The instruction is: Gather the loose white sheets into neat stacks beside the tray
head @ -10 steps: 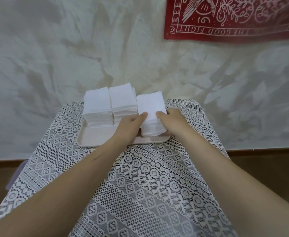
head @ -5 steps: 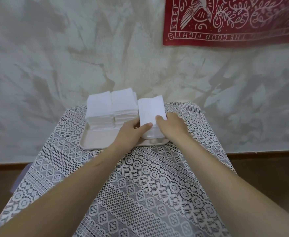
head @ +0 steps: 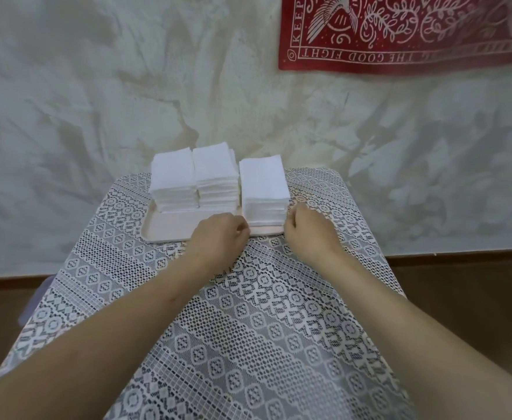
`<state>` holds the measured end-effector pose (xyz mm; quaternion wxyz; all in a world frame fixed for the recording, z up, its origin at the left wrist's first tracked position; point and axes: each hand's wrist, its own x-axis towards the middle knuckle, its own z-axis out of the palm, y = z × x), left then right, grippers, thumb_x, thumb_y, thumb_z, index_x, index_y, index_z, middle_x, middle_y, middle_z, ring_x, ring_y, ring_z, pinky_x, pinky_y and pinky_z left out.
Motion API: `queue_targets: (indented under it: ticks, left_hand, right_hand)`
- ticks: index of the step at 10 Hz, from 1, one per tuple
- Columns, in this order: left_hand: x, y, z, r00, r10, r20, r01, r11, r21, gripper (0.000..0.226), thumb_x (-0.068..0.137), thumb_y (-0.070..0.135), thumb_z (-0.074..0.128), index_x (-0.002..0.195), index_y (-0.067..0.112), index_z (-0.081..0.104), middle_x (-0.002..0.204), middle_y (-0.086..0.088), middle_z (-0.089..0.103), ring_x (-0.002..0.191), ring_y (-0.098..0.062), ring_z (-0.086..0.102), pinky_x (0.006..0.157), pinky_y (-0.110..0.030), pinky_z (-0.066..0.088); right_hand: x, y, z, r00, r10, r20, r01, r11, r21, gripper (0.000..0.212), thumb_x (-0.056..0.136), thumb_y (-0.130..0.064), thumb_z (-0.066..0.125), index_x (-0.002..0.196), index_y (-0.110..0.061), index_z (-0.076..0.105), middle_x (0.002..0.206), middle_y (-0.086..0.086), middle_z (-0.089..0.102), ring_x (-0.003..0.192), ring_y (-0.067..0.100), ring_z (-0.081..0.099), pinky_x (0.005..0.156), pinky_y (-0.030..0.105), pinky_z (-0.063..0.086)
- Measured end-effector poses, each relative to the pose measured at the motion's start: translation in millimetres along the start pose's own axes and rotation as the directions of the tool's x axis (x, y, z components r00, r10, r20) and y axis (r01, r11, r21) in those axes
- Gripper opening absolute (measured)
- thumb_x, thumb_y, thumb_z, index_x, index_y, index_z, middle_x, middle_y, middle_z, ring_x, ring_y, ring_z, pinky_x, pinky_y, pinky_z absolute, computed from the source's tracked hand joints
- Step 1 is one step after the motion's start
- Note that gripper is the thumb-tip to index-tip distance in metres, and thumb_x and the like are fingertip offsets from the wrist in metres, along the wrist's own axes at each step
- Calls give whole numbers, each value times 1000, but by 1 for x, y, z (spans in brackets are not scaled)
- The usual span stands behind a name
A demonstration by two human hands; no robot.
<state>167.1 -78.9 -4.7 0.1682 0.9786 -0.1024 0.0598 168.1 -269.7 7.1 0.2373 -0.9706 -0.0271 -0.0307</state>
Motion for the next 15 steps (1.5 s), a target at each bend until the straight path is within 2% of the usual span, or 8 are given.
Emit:
queue_targets:
  ticks: [1,2,4,9,10,13,14,15]
  left_hand:
    - [-3,1,10,995,100,29,-103,990,101,33,109,31,48,112,13,76,107,-3,75,93,-22,69,85,-38,57]
    - [0,1,15,988,147,44,-153,975,164,37,110,30,43,115,13,75,110,-3,73,95,-23,68,87,-41,57]
    - [15,3,10,983,175,54,-182,964,193,37,111,28,41,113,15,75,107,-2,71,93,-22,66,83,-37,55]
    - [50,-6,19,984,175,23,-175,957,230,37,110,29,42,117,15,75,118,-4,72,105,-27,65,88,-44,57]
    - [56,-7,22,987,160,21,-160,954,255,36,109,28,41,113,16,75,118,-3,71,103,-27,62,85,-42,55]
    - [54,-6,21,989,138,41,-145,944,296,31,108,28,42,110,14,70,120,-5,66,107,-29,59,81,-38,47]
    - [39,-8,9,995,94,45,-102,963,250,38,109,38,47,126,12,69,133,-6,65,117,-28,59,91,-41,52]
    - [20,-18,-10,998,52,38,-61,953,297,59,108,53,43,152,15,49,152,-7,54,138,-29,51,106,-43,49]
  right_hand:
    - [-13,-6,1,972,-228,64,237,946,-221,15,102,-20,51,106,-12,63,100,2,64,88,21,60,78,40,56]
    - [-13,-11,1,940,-306,151,335,909,-249,23,102,-18,49,117,-12,66,112,4,62,104,23,55,94,42,52]
    - [1,-12,1,964,-225,139,252,942,-222,15,100,-13,53,111,-14,62,102,4,64,91,23,60,81,39,54]
    - [48,-2,24,948,-297,114,318,893,-319,29,101,-18,51,127,-10,61,132,9,57,120,29,48,99,45,45]
    - [55,-1,27,947,-284,147,318,891,-325,39,92,-16,65,130,-9,59,135,9,53,124,29,46,102,47,45]
    - [58,-2,32,955,-275,113,296,910,-292,24,102,-24,54,121,-10,62,129,9,55,117,28,49,95,45,48]
    - [49,-6,26,950,-264,166,304,902,-307,44,93,-30,72,130,-11,58,134,8,55,122,28,50,102,47,47]
    - [35,-14,18,950,-278,139,307,911,-276,49,103,-34,56,148,-17,45,148,7,51,133,28,47,110,49,44]
